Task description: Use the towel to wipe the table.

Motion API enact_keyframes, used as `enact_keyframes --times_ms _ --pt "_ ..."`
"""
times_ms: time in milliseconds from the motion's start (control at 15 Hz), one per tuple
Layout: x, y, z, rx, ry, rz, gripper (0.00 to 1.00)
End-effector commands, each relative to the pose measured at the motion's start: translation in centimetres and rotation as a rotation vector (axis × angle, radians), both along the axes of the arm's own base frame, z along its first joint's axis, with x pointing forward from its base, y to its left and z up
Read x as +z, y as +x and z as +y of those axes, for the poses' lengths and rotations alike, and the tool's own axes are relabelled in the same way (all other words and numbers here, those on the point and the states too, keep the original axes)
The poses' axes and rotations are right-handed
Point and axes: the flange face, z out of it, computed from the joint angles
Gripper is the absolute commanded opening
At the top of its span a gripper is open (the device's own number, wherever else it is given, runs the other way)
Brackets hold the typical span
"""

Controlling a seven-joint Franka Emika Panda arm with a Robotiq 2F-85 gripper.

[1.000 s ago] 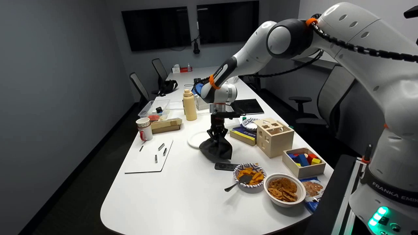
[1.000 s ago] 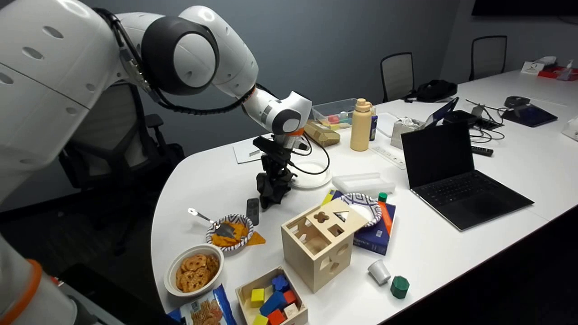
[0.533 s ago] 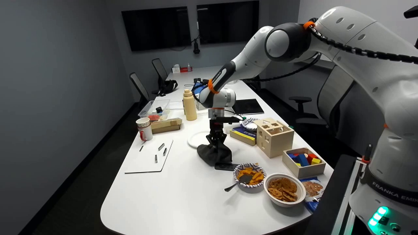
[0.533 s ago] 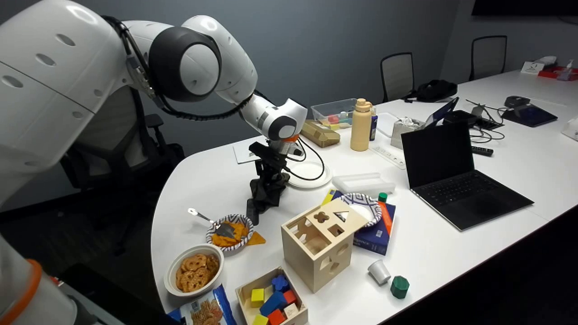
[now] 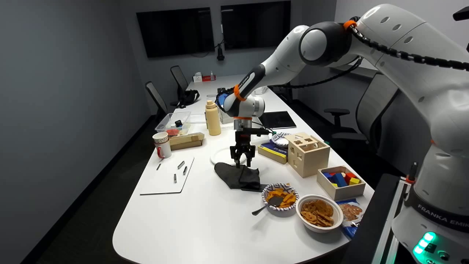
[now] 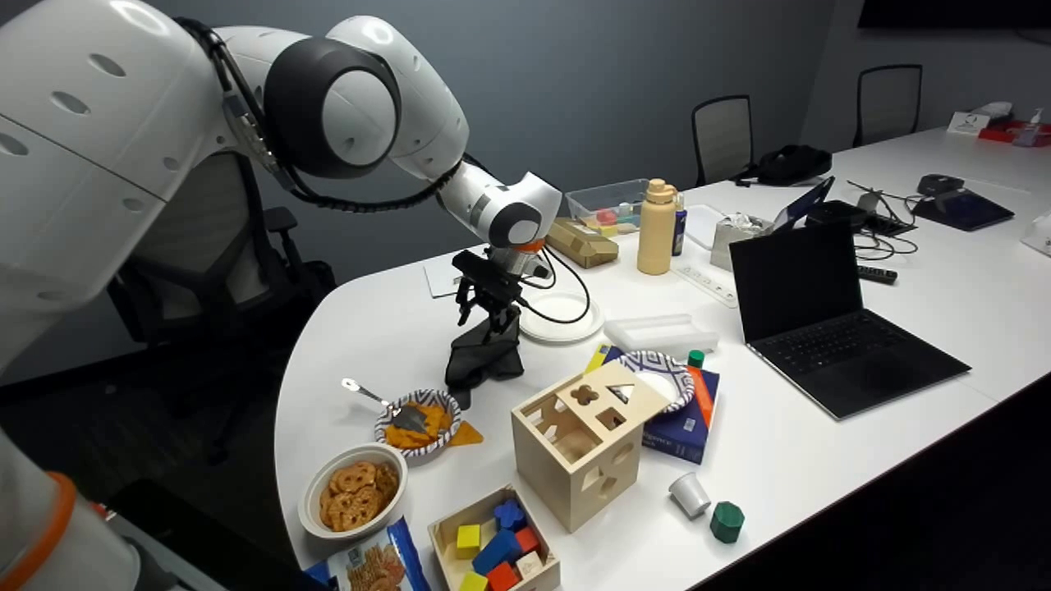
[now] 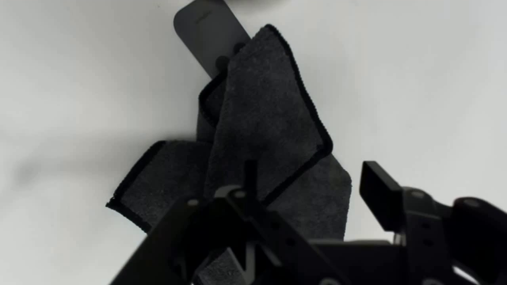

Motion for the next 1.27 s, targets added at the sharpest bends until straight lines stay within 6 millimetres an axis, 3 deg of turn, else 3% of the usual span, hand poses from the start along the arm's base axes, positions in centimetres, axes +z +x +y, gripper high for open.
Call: enact_keyframes --times_ms 0,200,467,800,1200 --pt "4.1 -1.8 -0.4 0.023 0.015 0.014 0.99" --pt "6.9 -3.6 -1.0 0.003 -0.026 0.013 1.0" --pt "9.2 -5.9 -2.7 -0.057 -0.077 0.015 1.0" --pt "10.4 -8.9 -4.9 -0.096 -0.078 0.011 1.0" --pt "11.4 -10.5 -6.2 -0.133 -0.1 -0.029 1.0"
